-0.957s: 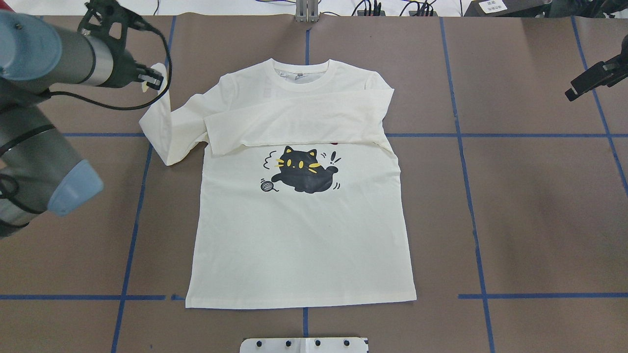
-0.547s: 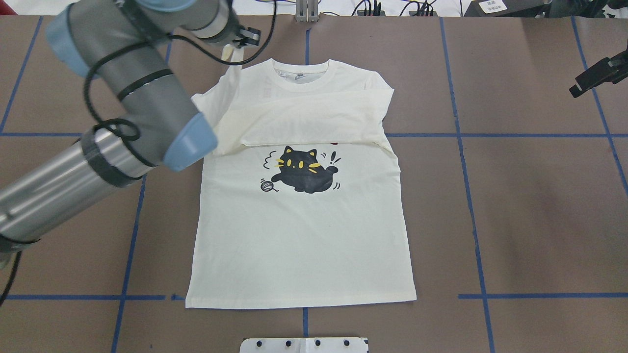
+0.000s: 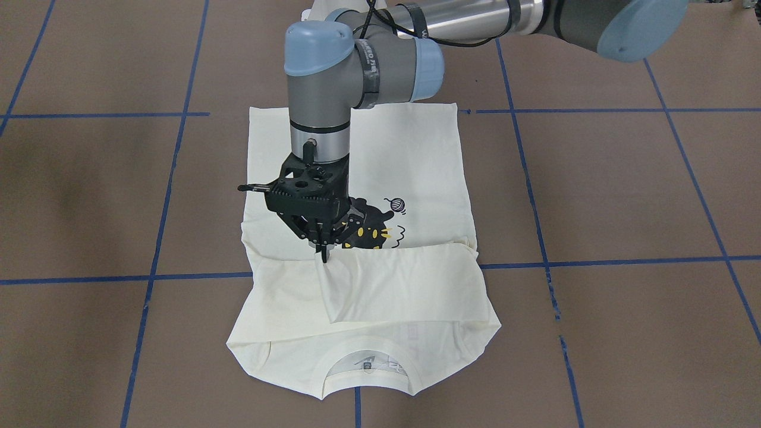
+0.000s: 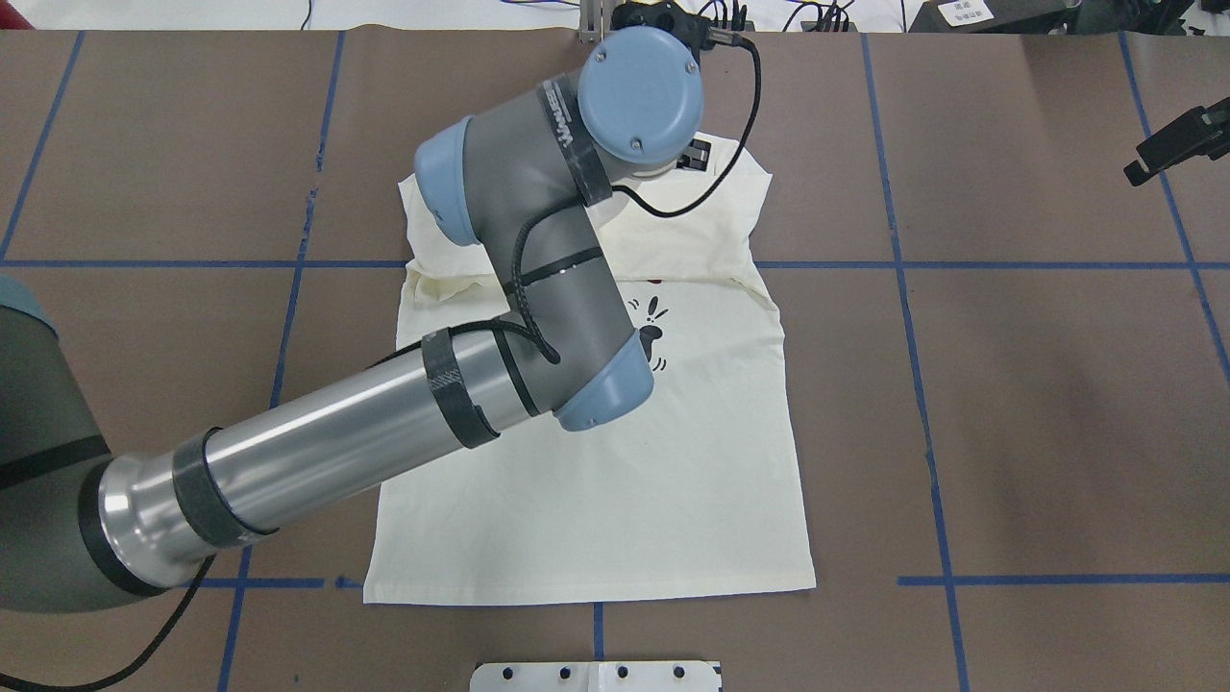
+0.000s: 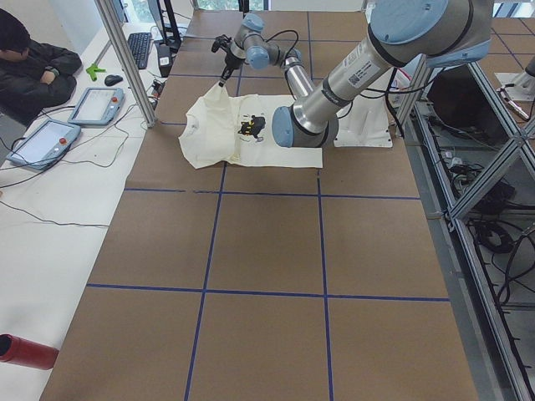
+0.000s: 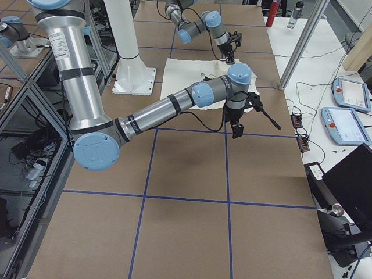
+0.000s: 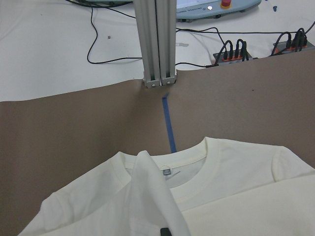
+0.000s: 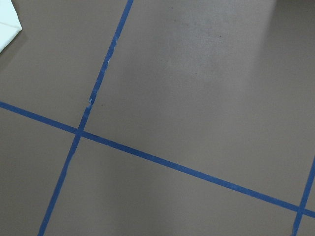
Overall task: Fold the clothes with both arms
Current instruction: 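Fold the grasped sleeve with the left gripper across the shirt chest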
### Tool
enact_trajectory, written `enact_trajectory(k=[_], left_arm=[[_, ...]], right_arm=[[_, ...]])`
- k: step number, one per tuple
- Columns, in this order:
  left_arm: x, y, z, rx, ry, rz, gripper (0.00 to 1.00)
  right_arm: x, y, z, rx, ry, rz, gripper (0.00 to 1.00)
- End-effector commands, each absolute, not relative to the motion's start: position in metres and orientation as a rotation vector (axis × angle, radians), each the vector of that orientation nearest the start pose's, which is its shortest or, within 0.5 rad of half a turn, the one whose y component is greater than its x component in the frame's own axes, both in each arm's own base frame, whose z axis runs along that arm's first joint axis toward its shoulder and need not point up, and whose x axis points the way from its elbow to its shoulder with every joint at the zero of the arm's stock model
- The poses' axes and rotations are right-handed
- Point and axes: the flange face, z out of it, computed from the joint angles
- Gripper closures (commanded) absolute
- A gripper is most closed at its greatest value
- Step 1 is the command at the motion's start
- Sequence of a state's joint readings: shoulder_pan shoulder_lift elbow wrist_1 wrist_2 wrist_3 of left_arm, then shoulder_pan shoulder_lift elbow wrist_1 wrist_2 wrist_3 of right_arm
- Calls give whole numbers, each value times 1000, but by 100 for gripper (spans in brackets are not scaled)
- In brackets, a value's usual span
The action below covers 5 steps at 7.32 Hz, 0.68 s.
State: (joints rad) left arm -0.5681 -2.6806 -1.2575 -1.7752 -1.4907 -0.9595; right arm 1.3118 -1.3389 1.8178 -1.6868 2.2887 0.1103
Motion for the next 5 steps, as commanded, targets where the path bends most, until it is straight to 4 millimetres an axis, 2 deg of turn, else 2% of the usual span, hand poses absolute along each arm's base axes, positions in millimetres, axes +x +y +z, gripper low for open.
enact_trajectory(k=[1,2,3,4,5], left_arm=[[646,-514,49,660,854,29,100],[648,-515,49,671,875,25,100],[648,-514,47,676,899,23,59],[650,-510,53,669,956,-22,1],[645,-505,44,677,984,-7,0]], right_arm=[[-78,-565,432,208,-763,-265,0],[-79,-565,433,205,-763,-265,0],[-79,-565,432,206,-763,-266,0],[-79,-565,433,205,-763,-265,0],[-79,-567,426,217,-766,-269,0]])
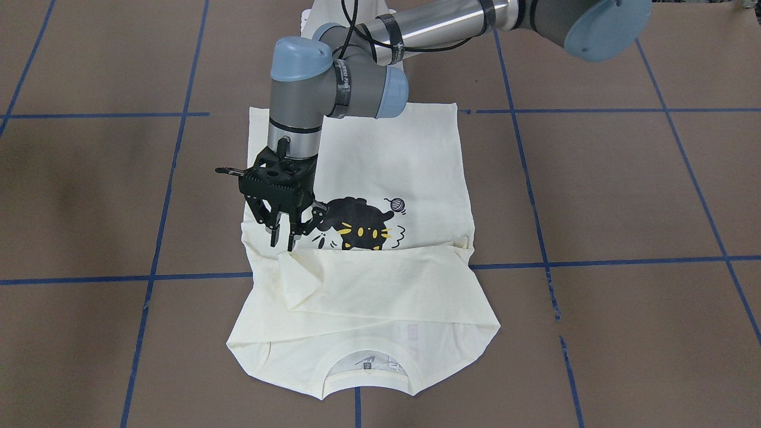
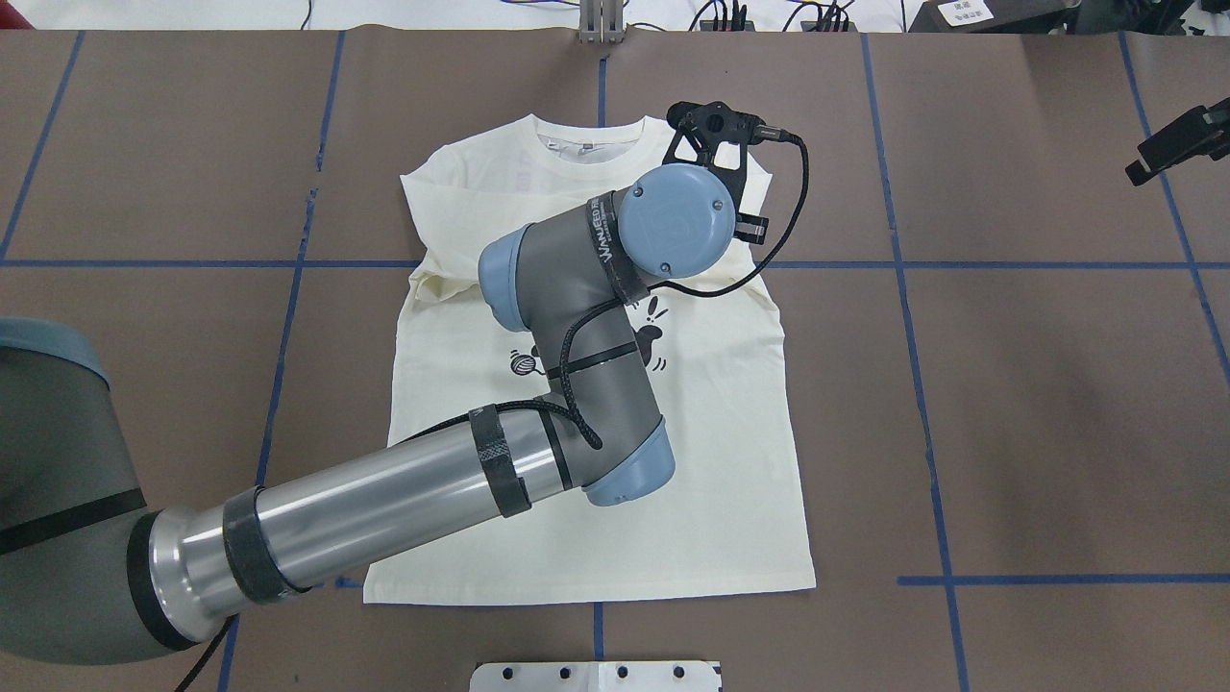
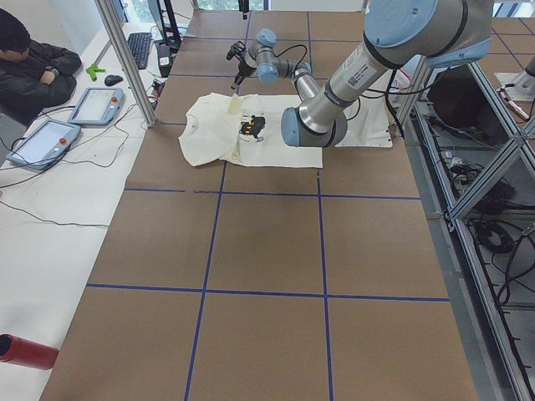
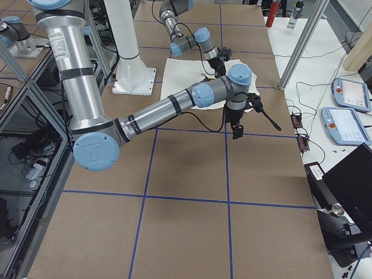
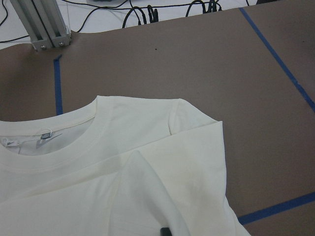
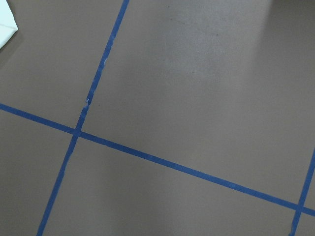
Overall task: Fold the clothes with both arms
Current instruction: 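Release the sleeve and withdraw the left gripper while the right gripper approaches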
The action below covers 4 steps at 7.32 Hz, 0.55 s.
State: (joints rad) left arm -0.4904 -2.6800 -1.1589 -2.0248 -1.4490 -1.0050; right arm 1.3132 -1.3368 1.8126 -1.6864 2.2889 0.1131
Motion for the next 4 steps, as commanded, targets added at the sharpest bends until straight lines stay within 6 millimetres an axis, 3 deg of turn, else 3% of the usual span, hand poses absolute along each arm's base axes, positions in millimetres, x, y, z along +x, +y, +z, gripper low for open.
enact_trajectory(k=[1,2,3,4], left_arm=[[636,-512,48,624,994,66,0],[600,-531,62,598,971,116,0],[564,-534,94,634,924,189,0],[528,-532,126,648,874,245,0]], right_arm=[[-81,-568,416,226,-773,-254,0],[-90,-578,388,247,-789,-225,0],[-110,-582,369,313,-818,-247,0],[-150,-575,357,343,-863,-262,0]])
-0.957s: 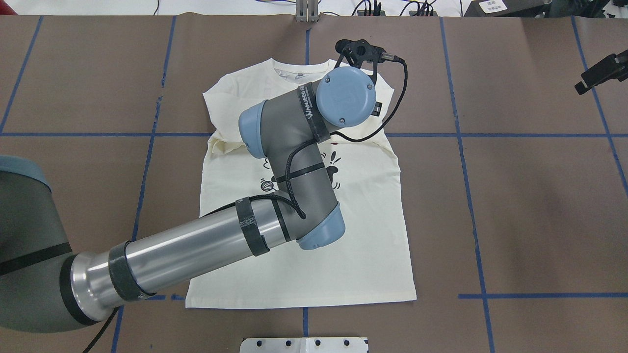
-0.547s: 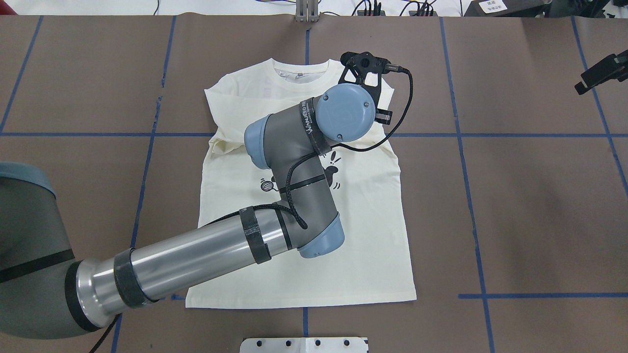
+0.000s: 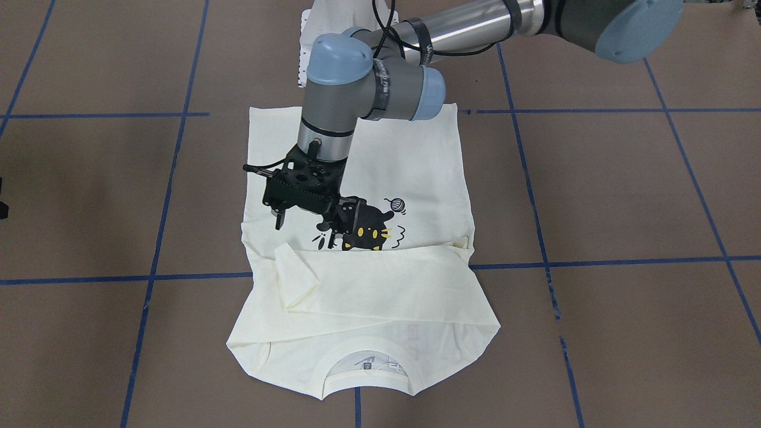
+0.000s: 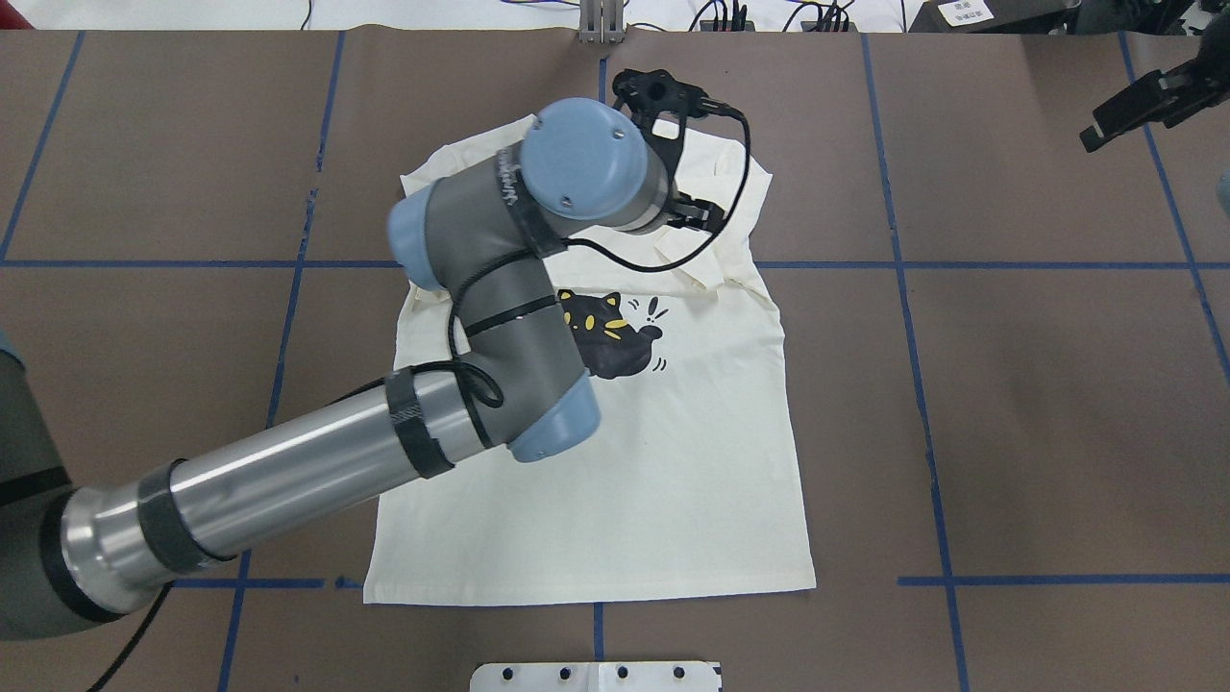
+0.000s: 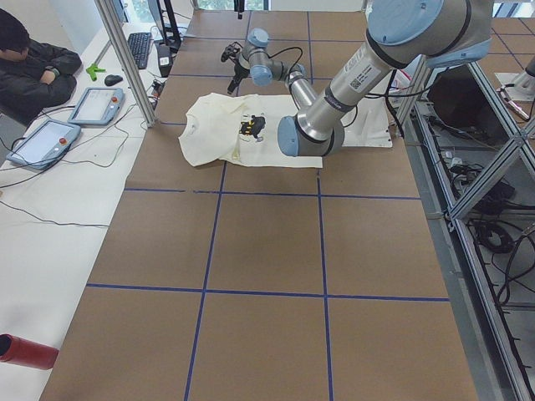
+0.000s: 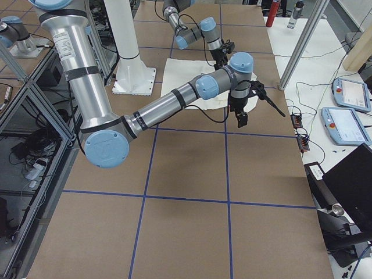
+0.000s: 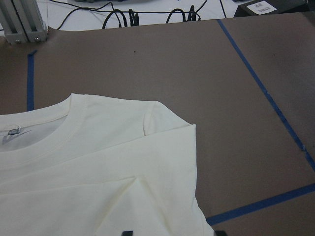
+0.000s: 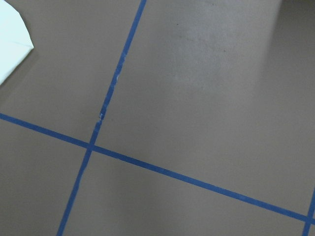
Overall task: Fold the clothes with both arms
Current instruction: 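Release the sleeve and withdraw the left gripper while the right gripper approaches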
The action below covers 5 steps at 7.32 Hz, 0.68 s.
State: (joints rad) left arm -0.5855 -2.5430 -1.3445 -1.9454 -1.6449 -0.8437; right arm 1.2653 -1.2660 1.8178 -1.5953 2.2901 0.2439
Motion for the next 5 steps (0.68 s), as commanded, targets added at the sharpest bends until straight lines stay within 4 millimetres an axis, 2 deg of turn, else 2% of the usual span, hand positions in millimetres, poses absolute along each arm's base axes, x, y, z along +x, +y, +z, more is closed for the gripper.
enact_trajectory(k=[1,2,3,4,5], left_arm=[[496,-527,144,700,837,319,0],[460,-535,148,704,826,349,0],[421,-544,166,671,839,384,0],[386,-546,190,660,838,401,0],[355,-548,207,681,817,421,0]], right_arm=[[-195,-581,330,406,-877,-310,0],[-237,-580,304,440,-849,-315,0],[-286,-572,277,453,-824,-266,0],[-326,-573,253,463,-807,-224,0],[-366,-577,239,466,-782,-184,0]])
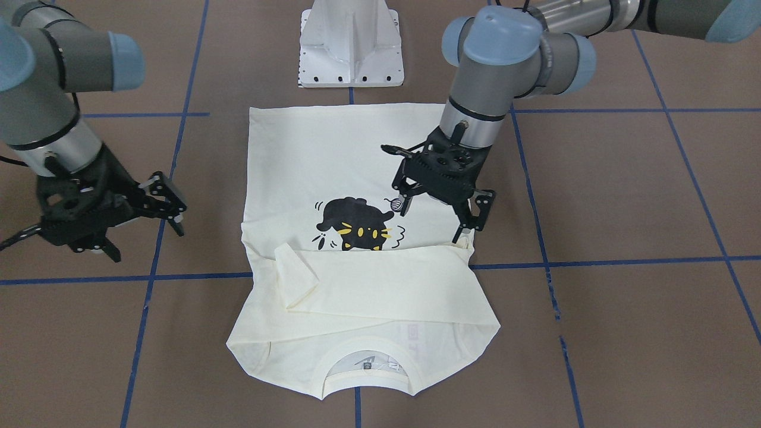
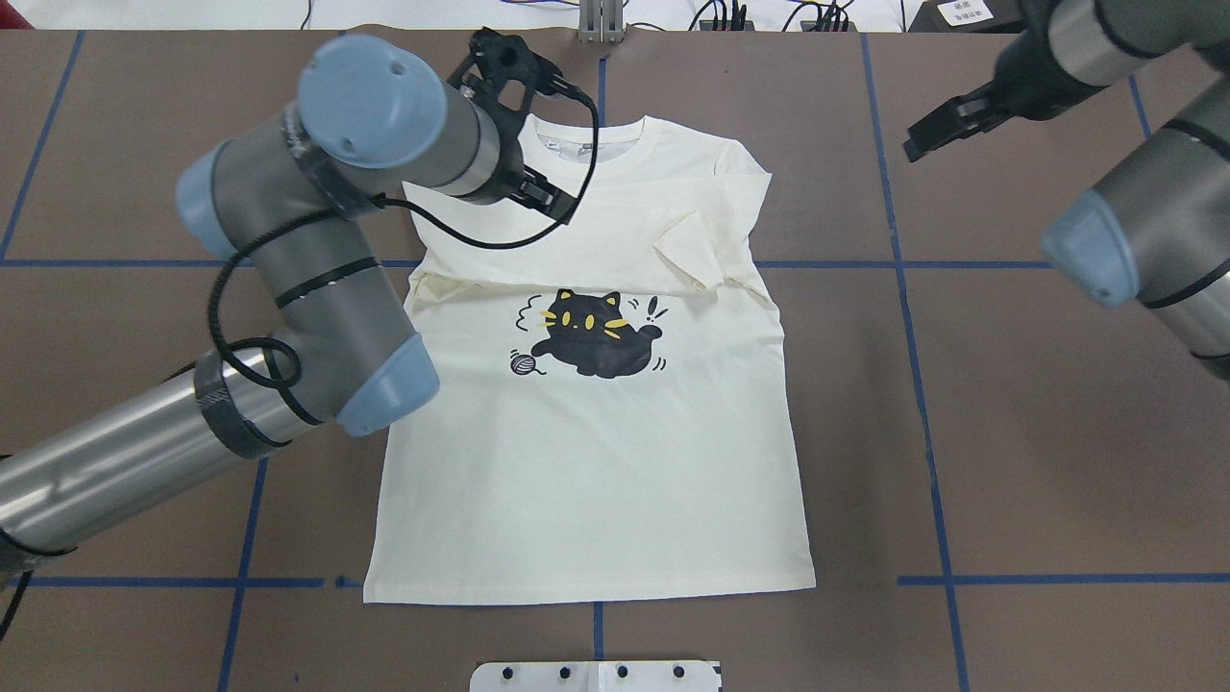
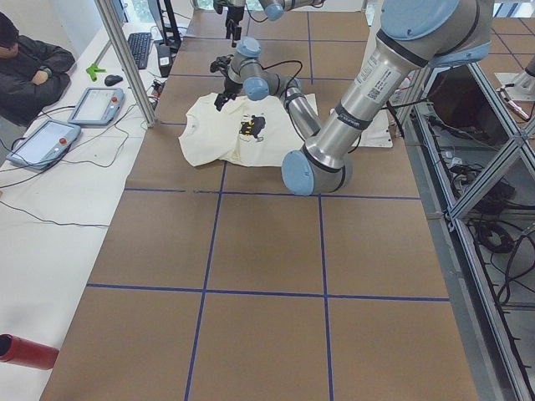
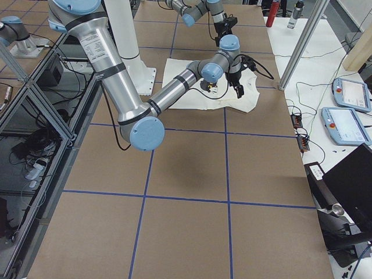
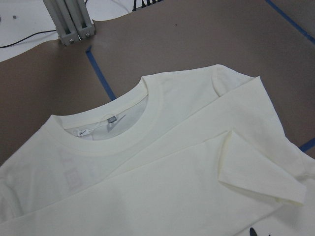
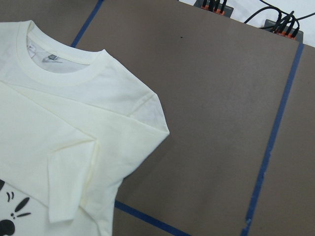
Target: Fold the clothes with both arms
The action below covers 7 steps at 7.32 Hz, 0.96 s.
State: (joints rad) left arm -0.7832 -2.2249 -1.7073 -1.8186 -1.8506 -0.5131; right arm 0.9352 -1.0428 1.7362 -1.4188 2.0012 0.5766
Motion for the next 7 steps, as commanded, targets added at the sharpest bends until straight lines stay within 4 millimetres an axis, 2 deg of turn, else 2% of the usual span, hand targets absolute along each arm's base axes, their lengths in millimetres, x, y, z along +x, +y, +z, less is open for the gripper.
enact_trajectory(k=[1,2,3,4,5,6,7], left_arm=[[346,-543,223,666,813,434,0],[343,-541,230,666,811,434,0],[341,-540,232,662,814,426,0],[334,-533,239,651,817,406,0],[327,-524,242,653,821,405,0],[325,-520,246,650,821,405,0],[323,-520,248,649,820,402,0]], right_arm=[[-399,-575,231,453,-757,-150,1],[-430,-559,223,407,-725,-115,5],[-452,-555,211,414,-650,-113,5],[-463,-539,213,402,-608,-122,4],[-488,-525,214,397,-574,-117,3],[-507,-538,204,426,-526,-105,3],[-541,-554,188,431,-481,-108,5]])
